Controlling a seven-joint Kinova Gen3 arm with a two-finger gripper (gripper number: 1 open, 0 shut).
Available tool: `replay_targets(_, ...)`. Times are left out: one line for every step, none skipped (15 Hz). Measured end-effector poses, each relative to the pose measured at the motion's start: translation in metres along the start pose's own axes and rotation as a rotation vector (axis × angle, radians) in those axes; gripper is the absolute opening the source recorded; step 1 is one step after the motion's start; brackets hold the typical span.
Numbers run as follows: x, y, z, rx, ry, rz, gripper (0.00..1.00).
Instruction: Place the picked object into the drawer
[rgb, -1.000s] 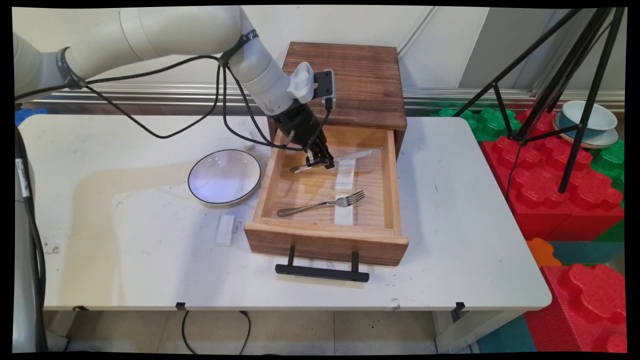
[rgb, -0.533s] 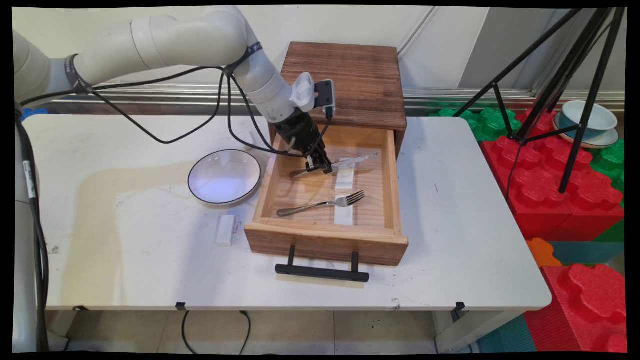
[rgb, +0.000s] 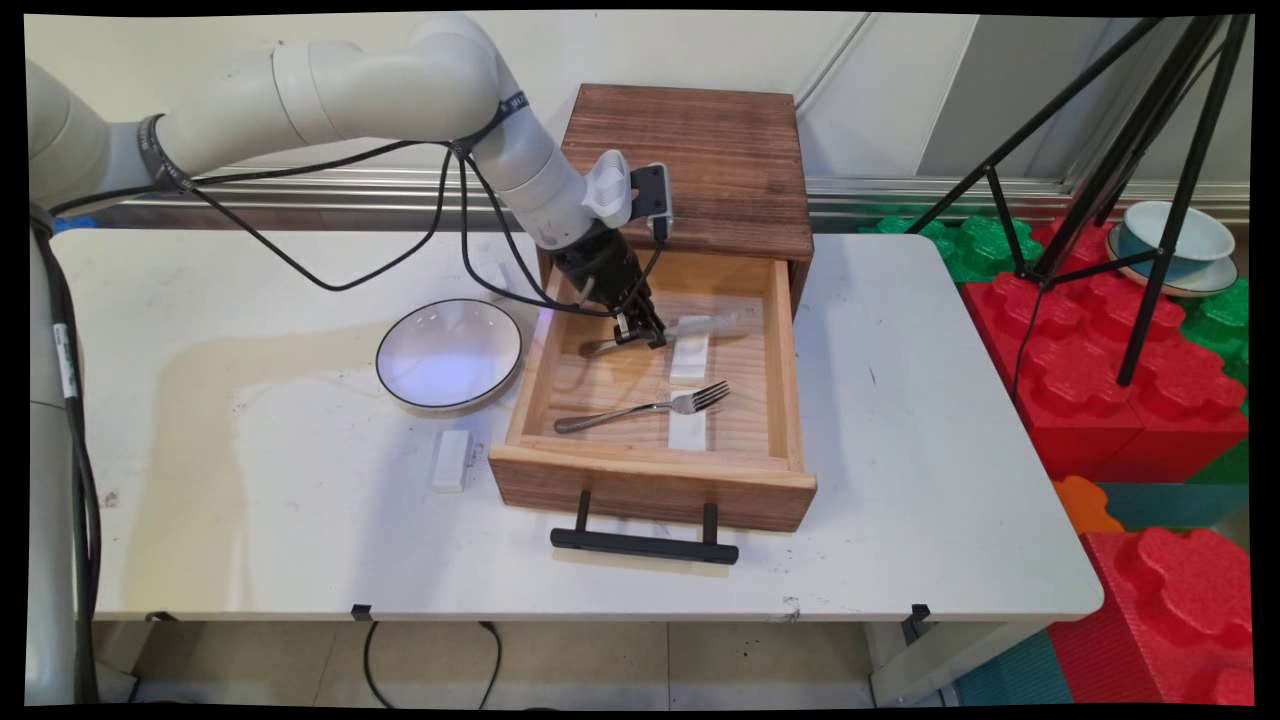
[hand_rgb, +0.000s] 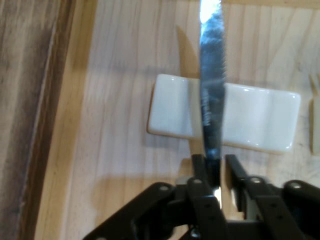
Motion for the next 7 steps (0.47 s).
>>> replay_targets(0.0002,0.0000,0.0000,0.001,0.002,-0.001,1.00)
replay_targets(0.0004,0.0002,0.0001,0.000,0.004,-0.002,1.00)
replay_targets(0.0007,0.0005,-0.0004,0.000,0.005,-0.002,1.00)
replay_targets(0.0008,0.0007,-0.0015,0.001,0.007,-0.002,1.00)
replay_targets(0.0012,0.0008,-0.0026,0.002,0.009,-0.001,1.00)
replay_targets(0.0019,0.0012,-0.0044,0.003,0.013,0.000,1.00)
replay_targets(0.0023,0.0016,-0.0064,0.004,0.016,0.000,1.00)
